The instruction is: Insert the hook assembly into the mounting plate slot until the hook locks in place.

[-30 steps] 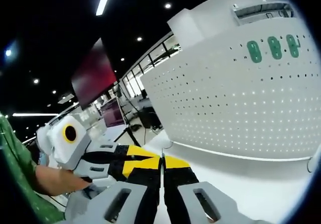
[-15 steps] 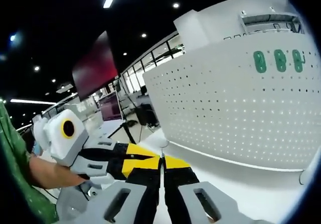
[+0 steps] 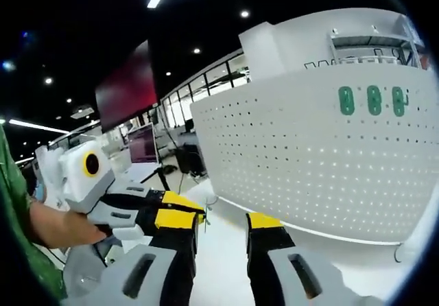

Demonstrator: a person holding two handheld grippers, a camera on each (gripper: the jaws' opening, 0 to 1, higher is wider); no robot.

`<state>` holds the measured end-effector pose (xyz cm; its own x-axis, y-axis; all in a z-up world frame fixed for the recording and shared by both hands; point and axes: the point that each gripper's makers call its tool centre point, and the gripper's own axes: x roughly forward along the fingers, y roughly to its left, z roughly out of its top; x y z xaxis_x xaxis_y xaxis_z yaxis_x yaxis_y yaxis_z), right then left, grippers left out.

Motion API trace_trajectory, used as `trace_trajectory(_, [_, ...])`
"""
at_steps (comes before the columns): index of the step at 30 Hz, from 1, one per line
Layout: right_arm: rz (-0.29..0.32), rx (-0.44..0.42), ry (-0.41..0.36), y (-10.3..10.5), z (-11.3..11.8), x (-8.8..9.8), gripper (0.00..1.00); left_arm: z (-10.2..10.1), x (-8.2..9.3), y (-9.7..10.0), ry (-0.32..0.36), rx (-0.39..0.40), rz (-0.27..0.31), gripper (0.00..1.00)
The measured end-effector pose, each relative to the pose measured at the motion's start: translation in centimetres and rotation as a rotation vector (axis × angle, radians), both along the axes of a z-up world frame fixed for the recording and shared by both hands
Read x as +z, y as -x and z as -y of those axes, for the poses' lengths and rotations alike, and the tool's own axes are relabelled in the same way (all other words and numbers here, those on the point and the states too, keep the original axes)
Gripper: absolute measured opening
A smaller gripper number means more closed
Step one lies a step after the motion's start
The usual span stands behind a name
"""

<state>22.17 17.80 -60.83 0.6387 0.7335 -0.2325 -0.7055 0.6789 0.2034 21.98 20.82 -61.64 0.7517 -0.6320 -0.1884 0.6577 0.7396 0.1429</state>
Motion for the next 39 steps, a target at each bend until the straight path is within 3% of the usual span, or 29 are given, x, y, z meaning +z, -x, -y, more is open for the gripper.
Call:
trace_trajectory(4, [0.027,-0.016,-0.003,0.0,0.4,0.5,0.34,0.1,0.1,0.1,0.002,-0.004,0.001,0.03])
trace_trajectory(11, [0.087,-0.063,0.005,-0.3,1.3,1.1,0.53,-0.3,0.4,0.0,0.016,-0.003,0.000,0.03])
trace_trajectory(28, [0.140,-0.199,0.036,-0.9,5.6,0.9,0.85,0.4,1.0,-1.3,0.041,-0.017,-0.002,0.03])
trace_trajectory(39, [0.159,-0.203,0.041,0.2,7.3,1.8,1.00,0.6,2.3,-1.3,0.045,0.006,0.009,0.03])
